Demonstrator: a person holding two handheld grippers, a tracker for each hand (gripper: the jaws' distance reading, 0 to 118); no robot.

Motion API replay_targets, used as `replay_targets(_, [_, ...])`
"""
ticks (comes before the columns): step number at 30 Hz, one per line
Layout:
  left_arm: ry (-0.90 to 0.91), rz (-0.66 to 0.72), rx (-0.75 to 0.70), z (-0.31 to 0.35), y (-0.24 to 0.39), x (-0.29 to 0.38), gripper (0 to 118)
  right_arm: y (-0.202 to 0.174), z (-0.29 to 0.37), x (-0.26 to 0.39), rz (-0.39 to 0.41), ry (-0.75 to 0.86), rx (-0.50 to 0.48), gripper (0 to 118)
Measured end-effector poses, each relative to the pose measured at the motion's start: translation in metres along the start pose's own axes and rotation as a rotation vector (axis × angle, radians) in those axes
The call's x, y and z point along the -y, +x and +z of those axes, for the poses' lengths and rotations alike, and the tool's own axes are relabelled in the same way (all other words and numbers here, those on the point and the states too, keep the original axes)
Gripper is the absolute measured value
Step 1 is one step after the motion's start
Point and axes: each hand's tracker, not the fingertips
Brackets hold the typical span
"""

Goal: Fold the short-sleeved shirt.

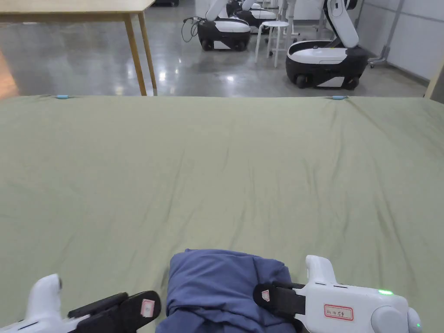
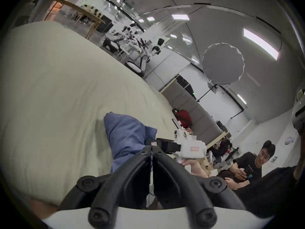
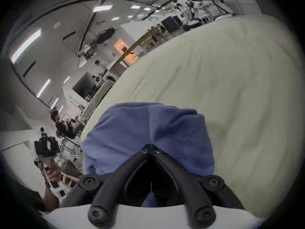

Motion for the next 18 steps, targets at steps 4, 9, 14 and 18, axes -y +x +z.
replay_targets(4, [-0.105, 0.040, -0.027, -0.050, -0.020, -0.015, 118, -0.006, 0.000, -0.003, 0.020, -0.010, 0.011, 1])
replay_targets(9, [-0.135, 0.147, -0.078, -0.091, -0.058, -0.028, 118, -0.006, 0.000, -0.002, 0.023, -0.012, 0.016, 1])
replay_targets(14, [-0.289, 0.214, -0.084, -0.119, -0.062, -0.017, 118, -0.007, 0.000, -0.002, 0.018, -0.012, 0.016, 1])
replay_targets(18, [-0.322, 0.270, 0.092, -0.131, -0.076, -0.023, 69, -0.007, -0.001, -0.002, 0.021, -0.012, 0.018, 1])
